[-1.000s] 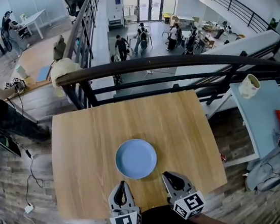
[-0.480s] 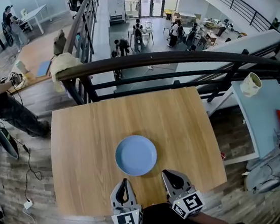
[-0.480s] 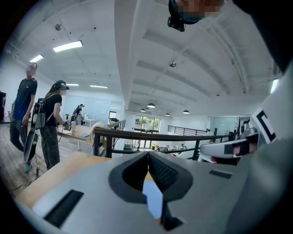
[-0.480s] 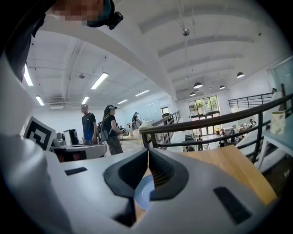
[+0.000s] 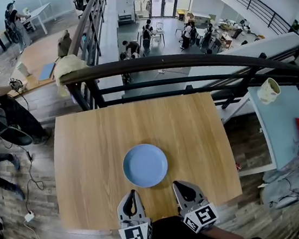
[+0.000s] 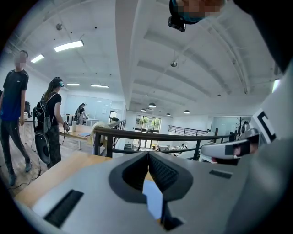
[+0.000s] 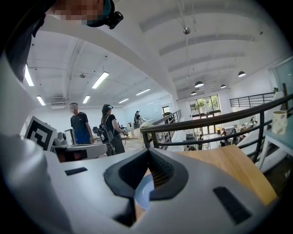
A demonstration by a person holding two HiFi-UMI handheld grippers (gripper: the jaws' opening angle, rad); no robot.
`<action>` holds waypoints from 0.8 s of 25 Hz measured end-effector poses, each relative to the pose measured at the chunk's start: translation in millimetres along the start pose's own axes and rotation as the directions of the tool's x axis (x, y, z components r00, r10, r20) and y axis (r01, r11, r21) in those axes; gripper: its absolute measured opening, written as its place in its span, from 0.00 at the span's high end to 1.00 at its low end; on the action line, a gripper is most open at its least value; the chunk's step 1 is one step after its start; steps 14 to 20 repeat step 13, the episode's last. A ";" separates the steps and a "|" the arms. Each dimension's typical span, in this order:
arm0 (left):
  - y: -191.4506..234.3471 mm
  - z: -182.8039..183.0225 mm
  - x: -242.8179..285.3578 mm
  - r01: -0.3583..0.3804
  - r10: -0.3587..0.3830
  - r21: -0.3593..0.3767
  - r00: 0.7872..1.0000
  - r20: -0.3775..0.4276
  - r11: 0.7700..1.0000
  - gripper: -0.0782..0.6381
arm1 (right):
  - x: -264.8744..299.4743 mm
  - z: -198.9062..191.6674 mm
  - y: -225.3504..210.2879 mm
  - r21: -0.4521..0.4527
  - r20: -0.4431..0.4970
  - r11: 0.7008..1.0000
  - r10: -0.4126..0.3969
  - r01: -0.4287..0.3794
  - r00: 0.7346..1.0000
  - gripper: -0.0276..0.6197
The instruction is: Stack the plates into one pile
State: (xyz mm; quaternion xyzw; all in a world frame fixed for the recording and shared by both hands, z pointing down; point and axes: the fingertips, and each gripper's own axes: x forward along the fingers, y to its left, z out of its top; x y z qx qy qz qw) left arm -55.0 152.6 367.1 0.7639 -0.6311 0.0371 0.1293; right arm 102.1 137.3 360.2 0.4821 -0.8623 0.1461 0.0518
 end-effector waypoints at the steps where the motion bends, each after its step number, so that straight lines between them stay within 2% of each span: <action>1: -0.4 -0.7 0.2 -0.001 0.001 0.001 1.000 0.000 1.000 0.86 | -0.1 -0.2 -0.9 0.000 0.000 1.000 0.000 0.000 1.000 0.91; 20: -0.1 0.0 2.7 -0.001 0.001 0.001 1.000 -0.003 1.000 0.86 | 2.8 0.9 -3.3 -0.002 0.001 1.000 0.000 0.000 1.000 0.91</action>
